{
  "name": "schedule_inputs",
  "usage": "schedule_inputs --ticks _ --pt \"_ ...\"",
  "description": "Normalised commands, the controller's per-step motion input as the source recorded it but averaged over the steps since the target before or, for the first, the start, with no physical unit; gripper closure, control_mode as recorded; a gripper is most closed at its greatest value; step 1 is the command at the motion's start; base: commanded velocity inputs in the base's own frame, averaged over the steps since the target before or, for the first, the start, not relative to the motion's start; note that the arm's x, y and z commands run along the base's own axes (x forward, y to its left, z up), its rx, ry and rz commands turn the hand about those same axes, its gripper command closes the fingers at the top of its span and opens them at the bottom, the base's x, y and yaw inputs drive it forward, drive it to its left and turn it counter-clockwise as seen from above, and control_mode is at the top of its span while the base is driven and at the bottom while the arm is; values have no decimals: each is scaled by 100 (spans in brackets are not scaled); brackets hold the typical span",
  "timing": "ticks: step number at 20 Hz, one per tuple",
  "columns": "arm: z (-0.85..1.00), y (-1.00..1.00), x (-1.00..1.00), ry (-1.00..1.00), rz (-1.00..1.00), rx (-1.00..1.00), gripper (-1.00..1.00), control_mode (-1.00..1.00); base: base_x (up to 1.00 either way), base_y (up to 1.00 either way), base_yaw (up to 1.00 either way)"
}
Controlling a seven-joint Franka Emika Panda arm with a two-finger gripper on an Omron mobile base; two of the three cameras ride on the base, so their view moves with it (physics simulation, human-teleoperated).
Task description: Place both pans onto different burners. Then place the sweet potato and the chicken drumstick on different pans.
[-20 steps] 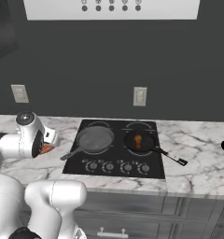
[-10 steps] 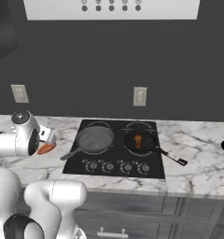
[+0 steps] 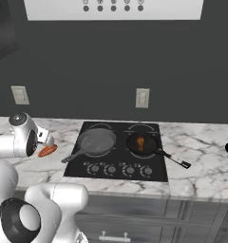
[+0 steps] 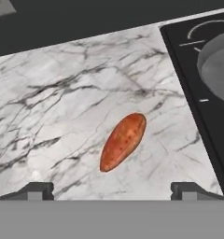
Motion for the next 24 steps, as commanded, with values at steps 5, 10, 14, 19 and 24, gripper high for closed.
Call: schedule_inputs --ticks 5,10,14,19,24 --pt "-23 2 16 3 -2 -1 -100 -100 0 0 0" --pt "-13 1 18 2 -2 0 -100 -100 0 0 0" --pt "-16 1 15 3 -2 0 -100 -100 0 0 0" --pt "-24 0 12 3 -2 0 -100 -100 0 0 0" --pt "-24 2 15 4 -2 0 -100 -100 0 0 0"
